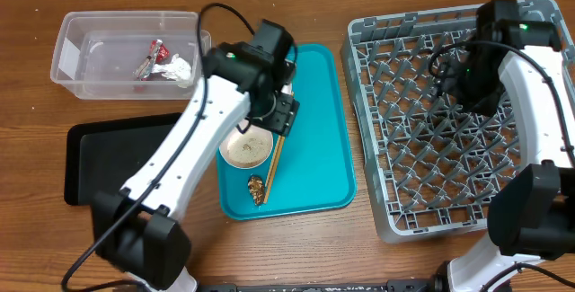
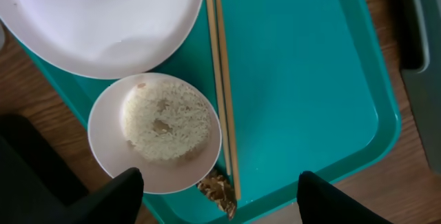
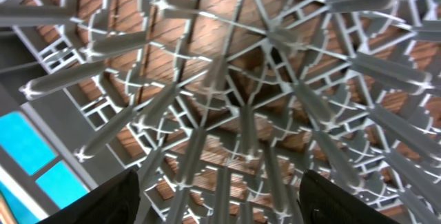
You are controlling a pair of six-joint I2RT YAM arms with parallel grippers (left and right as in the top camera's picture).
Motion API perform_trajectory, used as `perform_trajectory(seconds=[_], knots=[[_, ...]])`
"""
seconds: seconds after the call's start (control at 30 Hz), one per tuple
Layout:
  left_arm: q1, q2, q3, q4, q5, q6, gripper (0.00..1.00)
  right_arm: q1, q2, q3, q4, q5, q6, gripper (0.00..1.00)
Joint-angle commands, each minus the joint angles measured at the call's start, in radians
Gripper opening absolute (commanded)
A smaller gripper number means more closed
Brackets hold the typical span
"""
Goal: Sort waste into correct bins and load items into the dishwasher
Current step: 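Reach the left gripper to the rice bowl and grasp its rim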
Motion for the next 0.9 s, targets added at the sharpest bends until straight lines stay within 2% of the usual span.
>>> perform_trajectory(seconds=[0.0,0.2,0.4,0.67,0.87], knots=[[-0.021,0.046,-0.006,-0.013,-0.039,-0.08,0.74,-0.013,-0.041,0.013,0.001,0.006,0.003,0.76],[-0.027,0.056,-0.006,-0.037,-0.037,-0.111,0.74,-0.035,-0.041,0.013,-0.064,0.005,0.004,0.77],[-0.027,0.063,-0.006,-0.039,-0.037,-0.146,0.74,-0.035,-0.041,0.013,-0.071,-0.033,0.005,0.89],[-0.032,0.067,-0.006,-0.066,-0.037,-0.169,0.75,-0.035,-0.041,0.012,-0.066,-0.055,0.008,0.9],[-0.038,0.094,-0.006,-0.071,-0.037,-0.195,0.76,-0.035,-0.041,0.012,-0.08,-0.14,0.007,0.96]])
